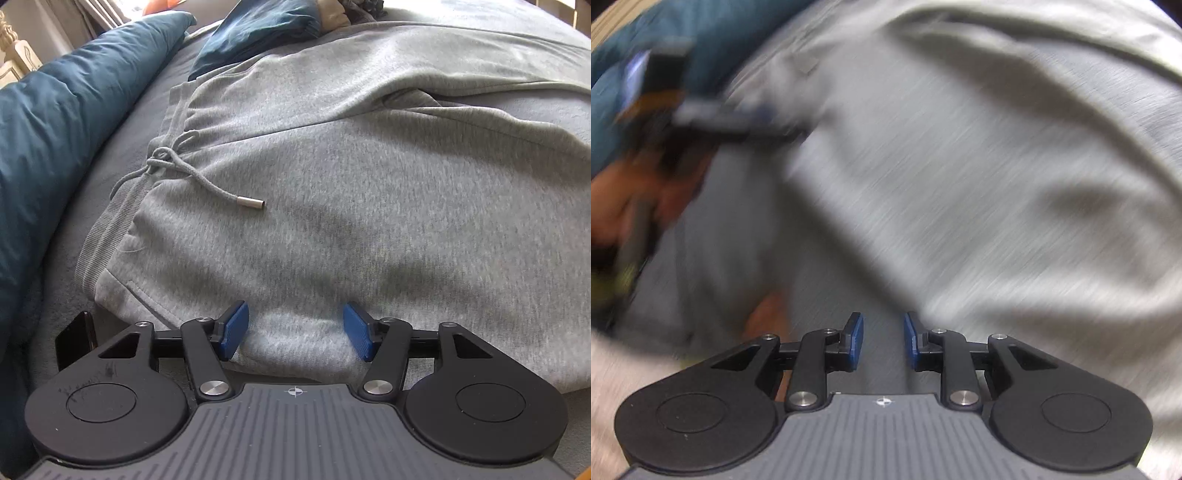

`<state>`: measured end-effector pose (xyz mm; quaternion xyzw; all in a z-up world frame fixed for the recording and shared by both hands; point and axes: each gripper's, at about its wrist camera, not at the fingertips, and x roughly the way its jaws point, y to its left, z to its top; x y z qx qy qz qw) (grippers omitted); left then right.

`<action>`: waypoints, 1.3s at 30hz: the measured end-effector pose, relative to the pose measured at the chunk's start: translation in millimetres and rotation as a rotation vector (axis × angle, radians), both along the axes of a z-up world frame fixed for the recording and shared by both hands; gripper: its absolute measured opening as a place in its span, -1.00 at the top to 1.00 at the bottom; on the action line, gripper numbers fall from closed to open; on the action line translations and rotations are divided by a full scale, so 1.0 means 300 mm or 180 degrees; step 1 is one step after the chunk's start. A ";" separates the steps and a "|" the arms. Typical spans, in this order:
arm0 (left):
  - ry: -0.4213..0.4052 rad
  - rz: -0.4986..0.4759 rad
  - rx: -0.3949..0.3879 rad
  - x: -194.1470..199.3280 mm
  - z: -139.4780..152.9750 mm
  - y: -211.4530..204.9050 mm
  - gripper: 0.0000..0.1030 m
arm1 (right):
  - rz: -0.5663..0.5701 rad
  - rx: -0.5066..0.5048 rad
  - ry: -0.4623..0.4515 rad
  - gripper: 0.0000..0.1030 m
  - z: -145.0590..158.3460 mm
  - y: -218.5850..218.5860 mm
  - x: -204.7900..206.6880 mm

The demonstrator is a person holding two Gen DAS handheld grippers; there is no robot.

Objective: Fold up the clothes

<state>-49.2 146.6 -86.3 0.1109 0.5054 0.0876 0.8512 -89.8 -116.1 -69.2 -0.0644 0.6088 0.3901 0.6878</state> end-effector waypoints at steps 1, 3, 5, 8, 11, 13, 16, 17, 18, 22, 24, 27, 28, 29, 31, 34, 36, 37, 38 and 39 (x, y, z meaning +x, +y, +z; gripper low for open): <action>-0.0003 0.0003 0.0014 -0.002 0.000 -0.003 -0.12 | -0.0012 0.0010 -0.0151 0.51 0.022 -0.011 0.004; -0.0020 -0.0015 0.0069 -0.004 -0.002 -0.014 -0.12 | -0.0196 0.0055 -0.0443 0.51 0.059 -0.044 0.051; -0.0036 -0.0028 0.0128 -0.004 -0.006 -0.025 -0.12 | -0.0472 0.0060 -0.0623 0.51 0.082 -0.082 0.117; -0.0041 -0.0053 0.0221 -0.003 -0.009 -0.043 -0.12 | -0.0739 -0.0158 -0.0620 0.50 0.026 -0.112 0.197; -0.0027 -0.0057 0.0262 0.004 -0.011 -0.051 -0.12 | -0.0738 -0.0340 -0.0379 0.51 -0.051 -0.132 0.198; -0.0020 -0.0061 0.0271 0.007 -0.012 -0.054 -0.12 | -0.0664 -0.0345 -0.0231 0.48 -0.071 -0.159 0.172; -0.0022 -0.0056 0.0282 0.010 -0.016 -0.057 -0.13 | -0.0596 -0.0404 0.0019 0.47 -0.048 -0.196 0.153; -0.0024 -0.0053 0.0288 0.010 -0.017 -0.058 -0.13 | -0.0620 -0.0404 0.0089 0.47 -0.036 -0.205 0.158; -0.0025 -0.0051 0.0296 0.011 -0.018 -0.060 -0.13 | -0.0644 -0.0403 0.0160 0.47 -0.024 -0.214 0.162; -0.0025 -0.0032 0.0325 0.012 -0.021 -0.067 -0.14 | -0.0847 -0.0256 -0.0191 0.47 0.053 -0.261 0.215; -0.0022 -0.0026 0.0351 0.014 -0.020 -0.072 -0.14 | -0.0965 -0.0270 -0.0217 0.47 0.039 -0.278 0.236; -0.0076 -0.0072 0.0303 0.001 -0.008 -0.060 -0.14 | -0.0933 -0.0365 0.0138 0.47 -0.034 -0.305 0.215; -0.0114 -0.0098 0.0262 -0.007 0.000 -0.051 -0.14 | -0.0835 -0.0366 0.0246 0.47 -0.042 -0.312 0.195; -0.0204 -0.0153 0.0177 -0.024 0.021 -0.034 -0.14 | -0.0738 -0.0367 0.0355 0.45 -0.050 -0.320 0.175; -0.0408 -0.0418 0.0106 -0.062 0.074 -0.013 -0.14 | -0.0570 -0.0332 0.0423 0.45 -0.014 -0.342 0.149; -0.0573 -0.1008 0.0079 -0.088 0.141 -0.051 -0.14 | -0.0614 -0.0211 0.0102 0.44 0.059 -0.382 0.151; -0.0523 -0.1312 0.0019 -0.080 0.135 -0.134 -0.11 | -0.0715 -0.0226 -0.0147 0.45 0.073 -0.390 0.171; -0.0476 -0.1445 -0.0036 -0.076 0.124 -0.180 -0.10 | -0.0784 -0.0260 -0.0243 0.45 0.072 -0.393 0.185; -0.0395 -0.1556 -0.0142 -0.074 0.102 -0.225 -0.06 | -0.0819 -0.0305 -0.0345 0.45 0.066 -0.394 0.199; -0.0290 -0.1666 -0.0278 -0.077 0.076 -0.265 0.02 | -0.0801 -0.0394 -0.0473 0.45 0.057 -0.395 0.206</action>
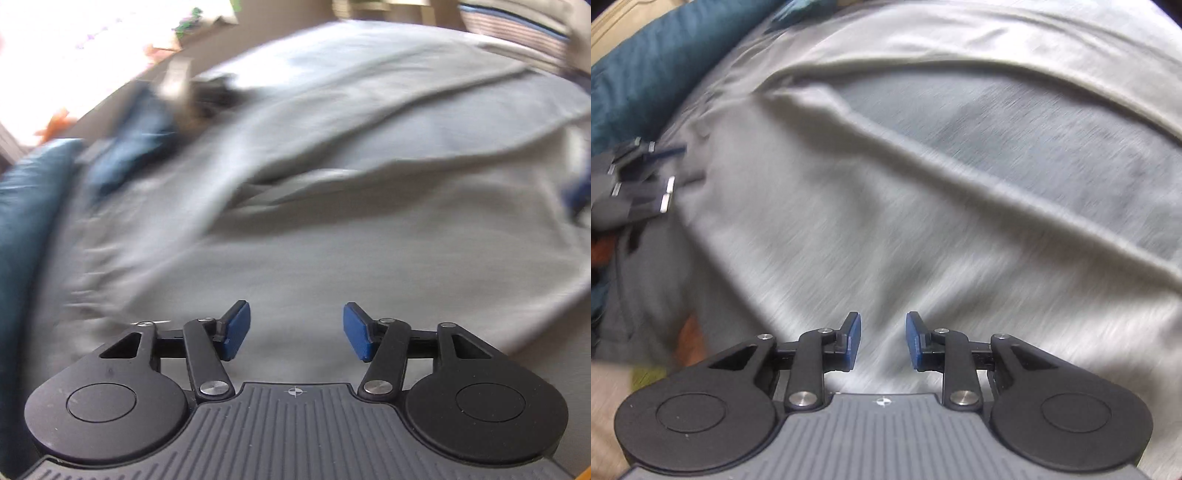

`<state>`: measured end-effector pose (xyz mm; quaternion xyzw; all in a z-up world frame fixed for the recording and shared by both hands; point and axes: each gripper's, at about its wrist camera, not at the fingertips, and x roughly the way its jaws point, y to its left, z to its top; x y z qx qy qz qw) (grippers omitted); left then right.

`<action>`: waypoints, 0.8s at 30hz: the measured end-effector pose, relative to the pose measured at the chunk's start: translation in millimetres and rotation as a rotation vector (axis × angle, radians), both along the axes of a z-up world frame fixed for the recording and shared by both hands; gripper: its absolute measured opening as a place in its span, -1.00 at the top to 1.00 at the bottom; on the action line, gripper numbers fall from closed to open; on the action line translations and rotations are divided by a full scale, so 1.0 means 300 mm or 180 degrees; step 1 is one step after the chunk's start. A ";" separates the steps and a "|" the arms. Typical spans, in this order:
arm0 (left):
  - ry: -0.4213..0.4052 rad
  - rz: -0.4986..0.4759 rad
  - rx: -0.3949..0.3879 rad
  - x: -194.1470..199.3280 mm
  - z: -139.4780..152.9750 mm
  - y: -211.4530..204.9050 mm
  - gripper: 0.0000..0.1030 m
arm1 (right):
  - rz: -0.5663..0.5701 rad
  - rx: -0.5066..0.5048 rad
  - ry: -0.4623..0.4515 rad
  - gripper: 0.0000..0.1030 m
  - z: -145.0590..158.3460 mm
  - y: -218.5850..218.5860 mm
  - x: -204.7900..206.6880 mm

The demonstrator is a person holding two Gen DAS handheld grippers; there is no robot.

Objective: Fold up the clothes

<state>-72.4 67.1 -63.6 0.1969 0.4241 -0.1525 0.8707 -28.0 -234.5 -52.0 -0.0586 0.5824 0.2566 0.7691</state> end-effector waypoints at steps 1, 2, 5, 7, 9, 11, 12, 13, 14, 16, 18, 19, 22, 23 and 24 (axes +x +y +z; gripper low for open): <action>0.0147 -0.0096 -0.0076 -0.007 -0.030 -0.030 0.04 | 0.0073 -0.0166 -0.0112 0.45 -0.012 -0.006 -0.001; 0.0282 -0.0154 -0.0084 -0.020 -0.062 -0.050 0.07 | 0.0173 -0.0368 -0.0163 0.45 -0.033 -0.013 -0.002; 0.0269 -0.0236 -0.0014 -0.077 -0.086 -0.046 0.08 | 0.0111 -0.0553 -0.0034 0.45 -0.056 -0.115 -0.023; 0.0335 -0.0160 -0.0145 -0.080 -0.056 -0.016 0.13 | -0.0067 -0.0504 0.0043 0.45 -0.033 -0.191 -0.026; 0.0265 -0.0195 -0.0251 -0.077 -0.027 -0.025 0.14 | -0.0129 -0.0344 -0.0063 0.45 0.003 -0.227 -0.022; 0.0196 -0.0280 -0.0269 -0.069 -0.017 -0.064 0.14 | -0.0077 -0.0207 -0.0272 0.45 0.027 -0.221 -0.011; 0.0241 -0.0320 -0.0276 -0.063 -0.027 -0.090 0.14 | -0.0010 -0.0131 -0.0338 0.46 0.025 -0.215 0.001; 0.0297 -0.0353 -0.0276 -0.058 -0.039 -0.114 0.14 | 0.0079 -0.0088 -0.0431 0.46 0.018 -0.202 0.014; 0.0393 -0.0358 -0.0253 -0.058 -0.057 -0.132 0.14 | 0.0189 -0.0118 -0.0555 0.46 0.004 -0.198 0.018; 0.0486 -0.0334 -0.0232 -0.077 -0.078 -0.130 0.15 | 0.0323 -0.0417 -0.0692 0.46 -0.037 -0.227 0.003; 0.0505 -0.0311 -0.0238 -0.099 -0.083 -0.115 0.13 | 0.0202 -0.0366 -0.0675 0.46 -0.041 -0.312 -0.007; 0.0528 -0.0263 -0.0251 -0.102 -0.082 -0.101 0.13 | 0.0099 -0.0336 -0.0663 0.46 -0.032 -0.366 -0.015; 0.0550 -0.0142 -0.0298 -0.108 -0.084 -0.076 0.13 | -0.0194 -0.0335 -0.0651 0.64 -0.006 -0.519 -0.040; 0.0541 -0.0119 -0.0306 -0.109 -0.086 -0.077 0.13 | -0.0291 -0.0226 -0.0666 0.63 0.012 -0.565 -0.050; 0.0530 -0.0112 -0.0296 -0.111 -0.086 -0.081 0.13 | -0.0415 -0.0282 -0.0662 0.58 0.020 -0.602 -0.055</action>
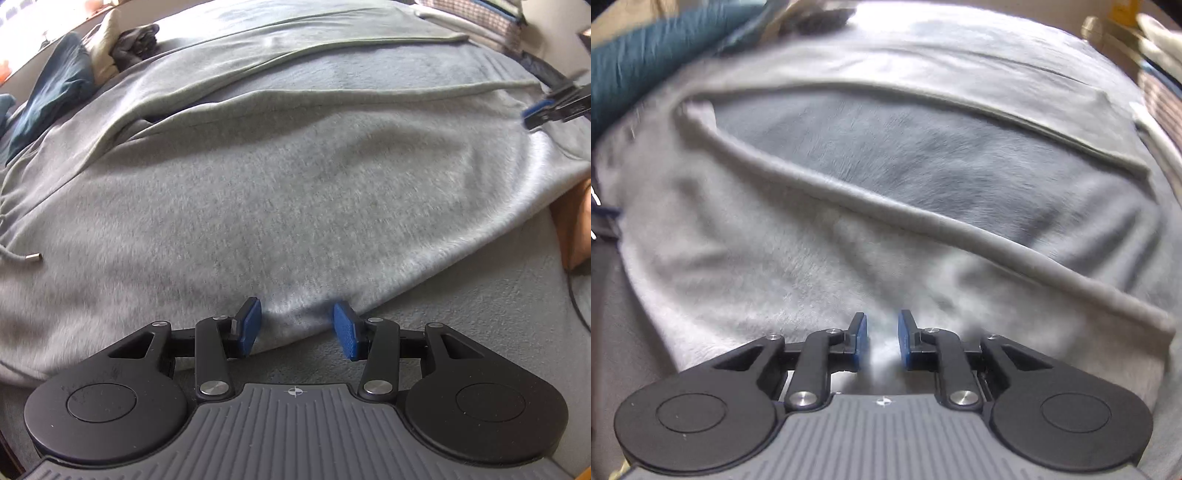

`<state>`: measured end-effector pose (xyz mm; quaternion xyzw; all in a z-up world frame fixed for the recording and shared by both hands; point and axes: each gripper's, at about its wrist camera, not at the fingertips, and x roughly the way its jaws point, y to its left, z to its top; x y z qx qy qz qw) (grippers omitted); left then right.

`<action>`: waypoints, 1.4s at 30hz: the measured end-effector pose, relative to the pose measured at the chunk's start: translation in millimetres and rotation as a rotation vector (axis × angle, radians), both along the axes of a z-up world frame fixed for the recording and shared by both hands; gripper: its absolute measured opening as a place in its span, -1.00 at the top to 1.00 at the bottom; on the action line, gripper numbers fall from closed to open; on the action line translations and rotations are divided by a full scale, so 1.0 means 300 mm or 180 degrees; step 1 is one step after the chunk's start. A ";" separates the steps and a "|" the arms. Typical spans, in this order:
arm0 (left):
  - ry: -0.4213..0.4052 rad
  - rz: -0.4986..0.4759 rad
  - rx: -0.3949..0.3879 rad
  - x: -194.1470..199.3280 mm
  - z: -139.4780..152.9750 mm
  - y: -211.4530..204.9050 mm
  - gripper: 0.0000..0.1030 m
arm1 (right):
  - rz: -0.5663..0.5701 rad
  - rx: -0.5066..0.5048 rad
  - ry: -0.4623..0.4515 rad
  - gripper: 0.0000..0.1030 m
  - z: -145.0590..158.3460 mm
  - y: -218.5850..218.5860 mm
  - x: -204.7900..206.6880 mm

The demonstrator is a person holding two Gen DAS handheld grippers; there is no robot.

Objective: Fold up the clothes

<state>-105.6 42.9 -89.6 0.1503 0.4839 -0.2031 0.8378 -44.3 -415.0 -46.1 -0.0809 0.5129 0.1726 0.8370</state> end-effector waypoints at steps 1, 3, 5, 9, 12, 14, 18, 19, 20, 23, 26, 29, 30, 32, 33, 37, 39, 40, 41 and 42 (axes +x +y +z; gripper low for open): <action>-0.0012 -0.0006 0.0023 -0.002 -0.001 -0.003 0.13 | -0.0155 -0.0135 0.0016 0.58 0.003 -0.031 -0.003; -0.0026 -0.0007 0.0045 -0.006 -0.001 -0.007 0.13 | -0.0421 -0.0236 0.0052 0.58 0.004 -0.101 -0.010; -0.0024 -0.0001 0.0041 -0.009 0.001 -0.005 0.13 | -0.0641 -0.0333 0.0131 0.58 -0.002 -0.151 -0.015; -0.0023 0.0016 0.0039 -0.010 0.004 -0.002 0.13 | -0.0652 0.0102 -0.0005 0.58 0.050 -0.126 -0.030; -0.0036 0.0019 0.0076 -0.015 0.010 -0.007 0.13 | -0.0512 0.0147 0.0054 0.58 0.030 -0.077 -0.040; -0.0041 0.0009 0.0087 -0.019 0.014 -0.006 0.13 | -0.0608 -0.0003 0.0207 0.58 -0.023 -0.108 -0.077; -0.0042 0.0007 0.0073 -0.023 0.009 0.000 0.13 | -0.0995 0.0160 0.0368 0.59 -0.058 -0.237 -0.179; -0.0047 -0.0002 0.0081 -0.023 0.007 -0.001 0.13 | -0.1051 0.0162 0.0369 0.59 -0.049 -0.254 -0.197; -0.0052 -0.0013 0.0094 -0.025 0.006 -0.004 0.12 | -0.1085 0.0139 0.0365 0.59 -0.042 -0.266 -0.211; -0.0027 -0.0047 0.0103 -0.036 0.007 -0.003 0.10 | -0.1239 0.0026 0.0309 0.58 -0.019 -0.291 -0.215; 0.0202 0.0073 -0.0002 -0.049 -0.004 0.034 0.08 | -0.1314 0.0119 0.0074 0.58 0.047 -0.279 -0.188; 0.0364 0.0277 -0.0125 -0.060 -0.005 0.091 0.07 | -0.1014 0.0367 -0.0238 0.58 0.147 -0.169 -0.121; 0.0393 0.0352 -0.0158 -0.064 -0.001 0.110 0.07 | -0.0876 0.0477 -0.0316 0.57 0.178 -0.123 -0.096; 0.0415 0.0529 -0.0189 -0.075 0.007 0.151 0.07 | -0.0503 0.0726 -0.0415 0.56 0.234 -0.003 -0.047; 0.0394 0.0619 -0.0200 -0.082 0.012 0.174 0.08 | -0.0298 0.0832 -0.0420 0.55 0.253 0.065 -0.030; 0.0130 0.1096 -0.0206 -0.090 0.046 0.294 0.06 | 0.0546 0.1222 -0.0355 0.50 0.312 0.351 0.026; -0.0029 0.1463 -0.0218 -0.070 0.058 0.381 0.04 | 0.0904 0.1392 -0.0180 0.47 0.310 0.498 0.041; -0.0087 0.1672 -0.0242 -0.056 0.063 0.429 0.04 | 0.1047 0.1476 -0.0059 0.47 0.302 0.571 0.049; -0.0112 0.1896 -0.0306 -0.041 0.065 0.478 0.04 | 0.1136 0.1571 0.0077 0.47 0.289 0.637 0.054; -0.0124 0.2118 -0.0414 -0.029 0.067 0.529 0.04 | 0.1179 0.1679 0.0236 0.47 0.271 0.697 0.058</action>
